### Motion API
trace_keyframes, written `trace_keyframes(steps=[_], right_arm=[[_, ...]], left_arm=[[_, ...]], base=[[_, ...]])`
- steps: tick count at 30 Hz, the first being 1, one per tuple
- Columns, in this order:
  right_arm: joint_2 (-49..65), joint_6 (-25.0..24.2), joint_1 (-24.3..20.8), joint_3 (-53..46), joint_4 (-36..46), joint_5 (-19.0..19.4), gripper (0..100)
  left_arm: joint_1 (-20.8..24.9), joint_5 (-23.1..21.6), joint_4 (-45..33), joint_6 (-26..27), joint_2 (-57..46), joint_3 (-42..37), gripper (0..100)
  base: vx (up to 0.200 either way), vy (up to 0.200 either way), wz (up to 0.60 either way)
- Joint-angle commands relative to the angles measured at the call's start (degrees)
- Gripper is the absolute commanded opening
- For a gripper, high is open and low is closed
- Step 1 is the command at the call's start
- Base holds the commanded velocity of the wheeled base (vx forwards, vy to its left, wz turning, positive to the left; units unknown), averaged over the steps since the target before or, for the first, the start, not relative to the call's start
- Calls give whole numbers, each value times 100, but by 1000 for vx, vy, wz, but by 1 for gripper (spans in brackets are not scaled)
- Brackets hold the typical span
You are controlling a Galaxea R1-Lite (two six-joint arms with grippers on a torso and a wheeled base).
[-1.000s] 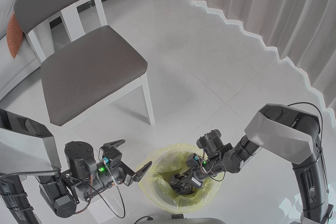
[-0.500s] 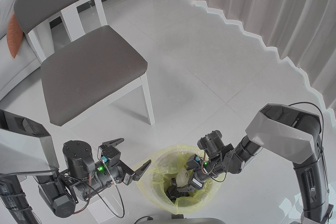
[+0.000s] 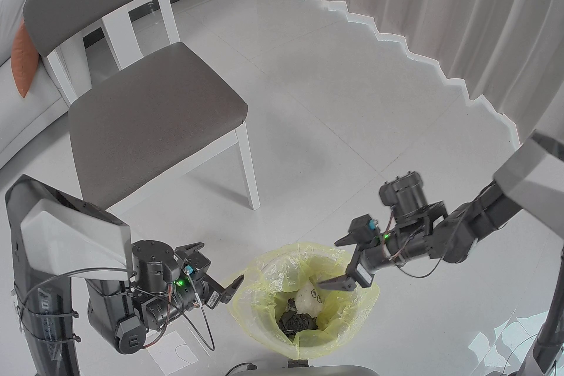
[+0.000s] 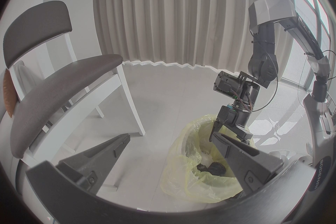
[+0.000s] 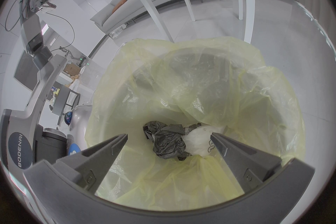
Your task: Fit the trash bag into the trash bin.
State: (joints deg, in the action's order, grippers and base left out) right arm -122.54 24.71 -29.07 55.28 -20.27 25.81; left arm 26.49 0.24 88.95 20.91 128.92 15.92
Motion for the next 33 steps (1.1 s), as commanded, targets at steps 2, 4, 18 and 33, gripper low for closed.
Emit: trace_keyframes(steps=[2, 4, 18, 33], right_arm=[[1804, -467, 1132, -457, -3, 214, 100], [1980, -784, 1528, -422, -21, 451, 100], [2683, -959, 2960, -941, -100, 1005, 100], [2832, -924, 3118, -1213, -328, 1058, 100]], left_arm=[[-425, 11, -265, 300, 1039, 500, 100], [-425, 11, -467, 344, 1153, 667, 100], [-390, 99, -2400, 713, 1470, 2249, 100], [-311, 160, -3763, 801, 1470, 3497, 100]], base=[[0, 0, 0], [0, 0, 0], [0, 0, 0], [0, 0, 0]])
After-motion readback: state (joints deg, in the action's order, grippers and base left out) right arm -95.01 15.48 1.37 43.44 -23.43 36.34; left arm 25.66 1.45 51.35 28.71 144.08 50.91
